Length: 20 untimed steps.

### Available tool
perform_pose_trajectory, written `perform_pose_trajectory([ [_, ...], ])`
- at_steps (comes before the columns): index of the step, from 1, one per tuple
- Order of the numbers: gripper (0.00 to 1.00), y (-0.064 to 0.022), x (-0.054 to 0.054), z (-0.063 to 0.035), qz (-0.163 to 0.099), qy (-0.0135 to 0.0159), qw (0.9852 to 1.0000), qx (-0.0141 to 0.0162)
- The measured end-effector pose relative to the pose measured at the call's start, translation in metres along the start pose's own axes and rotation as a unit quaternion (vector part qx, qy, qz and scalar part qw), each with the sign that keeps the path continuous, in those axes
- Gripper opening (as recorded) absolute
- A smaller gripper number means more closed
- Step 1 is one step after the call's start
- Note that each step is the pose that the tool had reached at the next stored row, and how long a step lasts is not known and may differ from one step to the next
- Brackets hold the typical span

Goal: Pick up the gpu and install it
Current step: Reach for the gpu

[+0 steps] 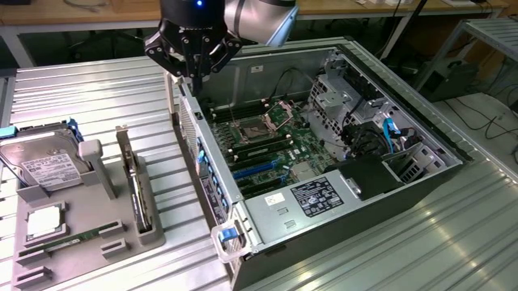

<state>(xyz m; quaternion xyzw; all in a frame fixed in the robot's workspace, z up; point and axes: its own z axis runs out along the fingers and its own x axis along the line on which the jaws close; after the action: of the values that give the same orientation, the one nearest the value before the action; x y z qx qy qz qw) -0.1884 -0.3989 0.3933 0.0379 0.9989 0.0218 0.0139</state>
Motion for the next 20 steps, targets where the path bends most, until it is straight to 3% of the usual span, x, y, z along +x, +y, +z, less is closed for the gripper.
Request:
perform_pose_trajectory([
  [20, 0.11, -0.0012, 0.016, -0.0005, 0.0, 0.0, 1.0, 0.0],
])
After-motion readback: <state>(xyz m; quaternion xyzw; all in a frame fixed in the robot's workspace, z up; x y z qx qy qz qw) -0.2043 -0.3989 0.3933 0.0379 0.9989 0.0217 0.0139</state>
